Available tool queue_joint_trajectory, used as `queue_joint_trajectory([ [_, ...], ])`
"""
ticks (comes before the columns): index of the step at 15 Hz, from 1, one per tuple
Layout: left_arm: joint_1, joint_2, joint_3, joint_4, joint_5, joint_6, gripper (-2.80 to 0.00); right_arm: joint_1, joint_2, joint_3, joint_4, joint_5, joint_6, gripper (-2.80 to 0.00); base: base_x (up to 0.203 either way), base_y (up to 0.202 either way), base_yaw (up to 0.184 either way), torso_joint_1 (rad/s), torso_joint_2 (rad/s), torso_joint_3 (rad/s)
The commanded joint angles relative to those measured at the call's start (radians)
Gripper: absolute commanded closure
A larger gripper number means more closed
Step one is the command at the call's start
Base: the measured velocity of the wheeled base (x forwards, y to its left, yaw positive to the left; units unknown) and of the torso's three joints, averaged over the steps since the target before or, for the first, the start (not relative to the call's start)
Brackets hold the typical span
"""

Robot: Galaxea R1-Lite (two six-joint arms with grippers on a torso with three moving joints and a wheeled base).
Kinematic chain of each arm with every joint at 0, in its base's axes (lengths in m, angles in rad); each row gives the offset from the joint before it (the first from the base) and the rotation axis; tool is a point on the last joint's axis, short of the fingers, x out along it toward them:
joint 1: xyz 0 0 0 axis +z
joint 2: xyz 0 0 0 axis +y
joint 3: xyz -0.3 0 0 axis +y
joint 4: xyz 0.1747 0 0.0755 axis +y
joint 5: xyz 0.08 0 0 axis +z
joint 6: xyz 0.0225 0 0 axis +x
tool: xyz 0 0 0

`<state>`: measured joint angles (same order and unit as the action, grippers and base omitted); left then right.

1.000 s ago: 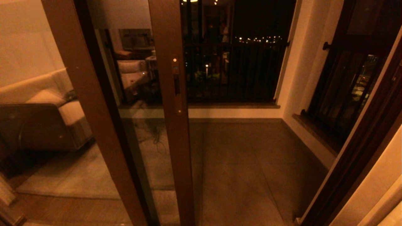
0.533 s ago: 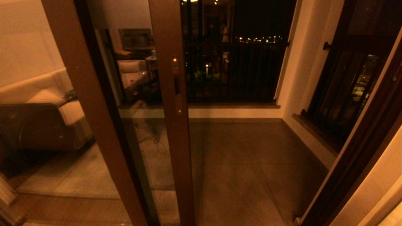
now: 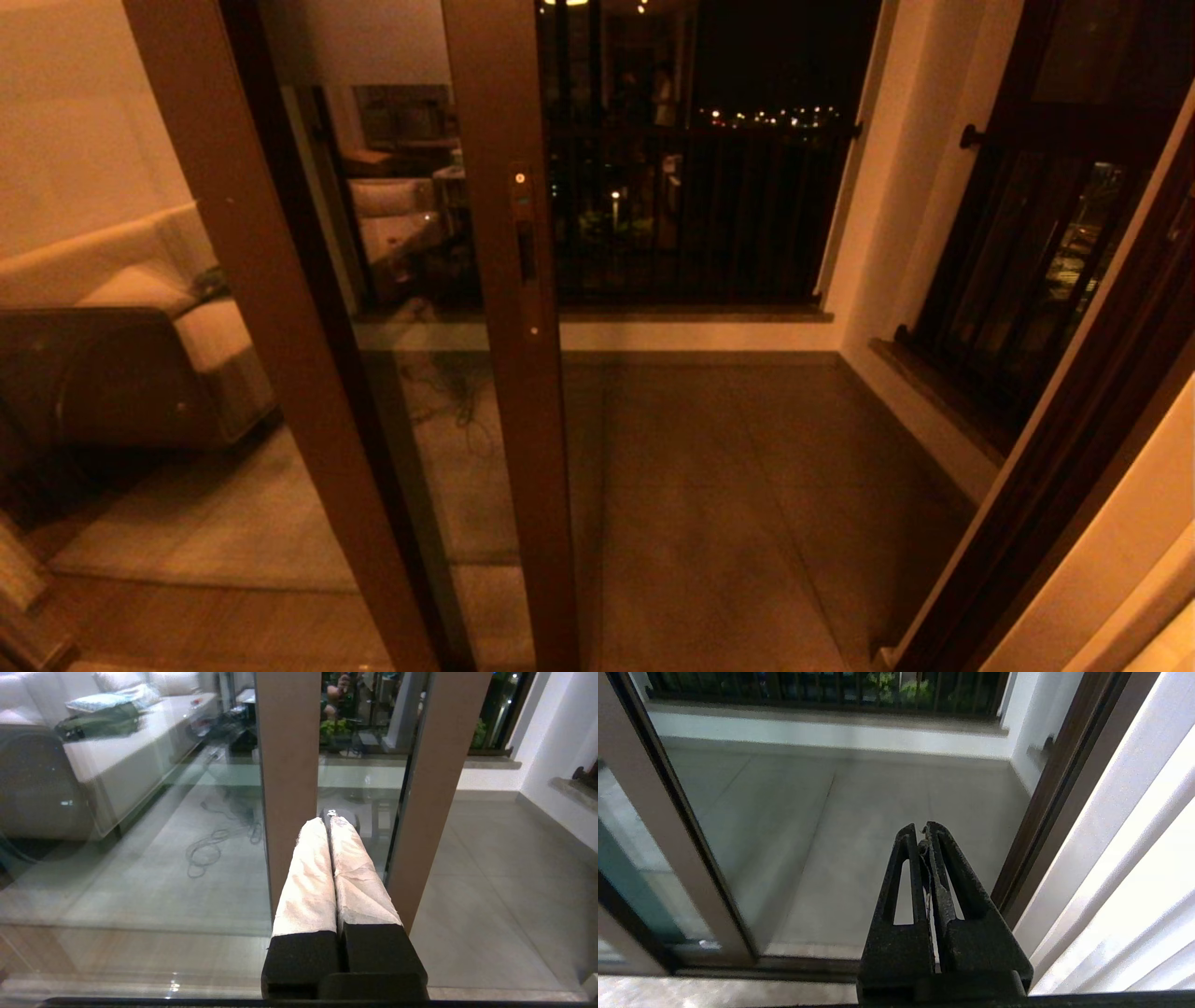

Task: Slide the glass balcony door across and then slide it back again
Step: Open the slid door

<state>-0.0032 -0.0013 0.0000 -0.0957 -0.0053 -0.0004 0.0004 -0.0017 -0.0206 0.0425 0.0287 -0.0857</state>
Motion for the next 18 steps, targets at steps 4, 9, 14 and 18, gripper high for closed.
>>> queue_joint_trajectory([
  [4, 0.0, 0.014, -0.056, -0.013, -0.033, 0.008, 0.0, 0.001, 0.003, 0.011, -0.009, -0.004, 0.047, 0.0, 0.0, 0.0, 0.0, 0.0, 0.0, 0.0],
  [9, 0.002, 0.395, -0.328, -0.065, -0.171, 0.012, 0.0, 0.001, 0.003, 0.011, -0.009, -0.004, 0.047, 0.0, 0.0, 0.0, 0.0, 0.0, 0.0, 0.0],
  [14, -0.101, 0.905, -0.656, -0.206, -0.344, -0.013, 0.0, 0.001, 0.003, 0.011, -0.009, -0.004, 0.047, 0.0, 0.0, 0.0, 0.0, 0.0, 0.0, 0.0],
  [18, -0.419, 1.275, -0.935, -0.301, -0.189, -0.049, 0.0, 0.001, 0.003, 0.011, -0.009, -0.004, 0.047, 0.0, 0.0, 0.0, 0.0, 0.0, 0.0, 0.0],
])
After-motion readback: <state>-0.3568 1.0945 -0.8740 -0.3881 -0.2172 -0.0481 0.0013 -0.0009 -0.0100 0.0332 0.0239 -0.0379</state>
